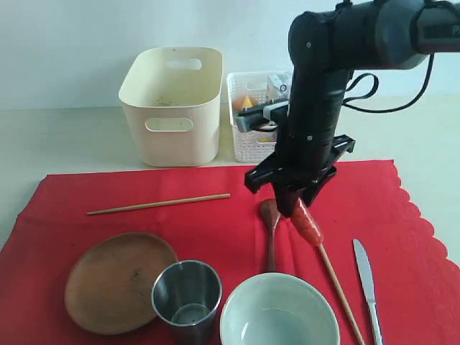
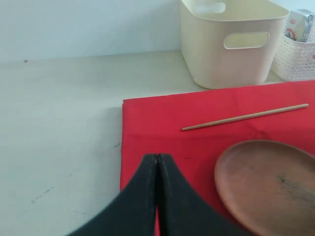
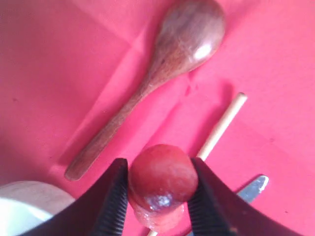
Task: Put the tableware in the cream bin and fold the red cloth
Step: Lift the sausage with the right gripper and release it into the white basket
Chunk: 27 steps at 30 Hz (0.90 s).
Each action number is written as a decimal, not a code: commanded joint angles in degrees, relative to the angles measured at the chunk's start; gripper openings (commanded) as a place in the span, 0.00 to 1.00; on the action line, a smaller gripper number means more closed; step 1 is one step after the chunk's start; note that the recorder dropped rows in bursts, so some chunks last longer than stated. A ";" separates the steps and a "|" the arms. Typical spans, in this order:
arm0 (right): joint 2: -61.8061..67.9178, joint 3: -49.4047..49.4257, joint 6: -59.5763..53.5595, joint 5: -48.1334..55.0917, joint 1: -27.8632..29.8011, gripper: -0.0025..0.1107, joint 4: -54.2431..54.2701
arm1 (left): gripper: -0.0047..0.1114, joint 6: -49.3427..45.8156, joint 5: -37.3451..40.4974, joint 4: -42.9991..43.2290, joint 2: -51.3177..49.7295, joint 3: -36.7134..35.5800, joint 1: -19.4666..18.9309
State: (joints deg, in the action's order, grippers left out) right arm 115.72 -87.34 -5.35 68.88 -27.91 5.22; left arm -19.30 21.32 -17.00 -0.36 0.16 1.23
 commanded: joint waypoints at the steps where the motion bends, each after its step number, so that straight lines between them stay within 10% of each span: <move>1: -5.08 -0.57 -0.81 -1.81 -0.13 0.02 -0.12 | 0.04 0.10 -0.22 -0.14 0.36 -0.16 -0.16; 27: -14.46 -0.57 0.85 -41.83 3.01 0.02 -2.41 | 0.04 0.10 -0.22 -0.14 0.36 -0.16 -0.16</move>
State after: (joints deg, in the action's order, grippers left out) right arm 99.34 -87.34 -6.20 32.80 -26.63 3.19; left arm -19.30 21.32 -17.00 -0.36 0.16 1.23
